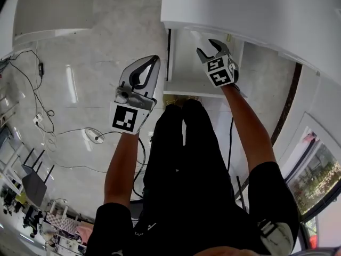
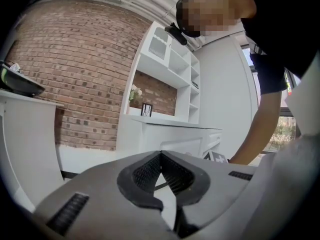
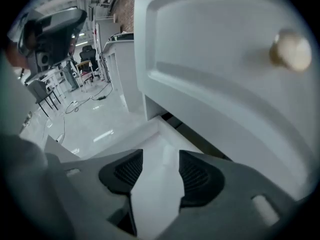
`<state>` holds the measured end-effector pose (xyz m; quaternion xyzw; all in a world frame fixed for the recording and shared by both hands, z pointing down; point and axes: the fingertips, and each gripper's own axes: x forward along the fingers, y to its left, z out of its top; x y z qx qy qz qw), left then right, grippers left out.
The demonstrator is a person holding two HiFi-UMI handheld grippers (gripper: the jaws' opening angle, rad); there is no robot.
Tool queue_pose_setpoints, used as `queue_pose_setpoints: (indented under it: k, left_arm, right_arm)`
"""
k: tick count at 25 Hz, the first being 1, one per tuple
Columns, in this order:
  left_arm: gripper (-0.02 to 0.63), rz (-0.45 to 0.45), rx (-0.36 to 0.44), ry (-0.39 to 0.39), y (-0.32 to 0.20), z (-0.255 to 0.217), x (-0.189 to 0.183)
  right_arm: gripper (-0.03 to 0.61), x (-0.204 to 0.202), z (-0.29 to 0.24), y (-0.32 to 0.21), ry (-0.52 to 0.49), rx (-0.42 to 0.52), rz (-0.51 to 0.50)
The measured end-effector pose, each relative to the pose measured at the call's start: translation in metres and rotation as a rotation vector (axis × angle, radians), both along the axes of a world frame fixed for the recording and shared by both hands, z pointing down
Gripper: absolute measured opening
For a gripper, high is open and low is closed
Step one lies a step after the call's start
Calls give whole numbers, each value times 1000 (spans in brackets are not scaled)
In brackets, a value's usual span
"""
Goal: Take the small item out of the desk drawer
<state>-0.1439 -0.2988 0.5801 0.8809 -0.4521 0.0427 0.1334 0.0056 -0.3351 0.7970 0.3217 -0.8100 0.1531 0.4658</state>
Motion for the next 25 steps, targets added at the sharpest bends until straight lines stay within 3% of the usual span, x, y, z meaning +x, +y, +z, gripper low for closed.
queue_pose_setpoints:
  k: [6,13,20,22,25]
  left_arm:
    - [-2,-18,-41,12,-2,68,1]
    - [-2,-11,-93,4,6,107,0]
    - [-2,-17,-111,-8,11,121,-10]
    - [-2,-19,-113,-9,14,122,-11]
    - [-2,-14,-114,-13,17,119,-10]
  right_arm:
    - [221,1,84,-16,58,-46,7]
    - [232,-5,137,-34,100,-65,10]
    - [221,-5,162,-42,108,-81,30]
    - [179,-4,162,-39,104,-86,27]
    - [172,-6,156,-36,104,-90,2]
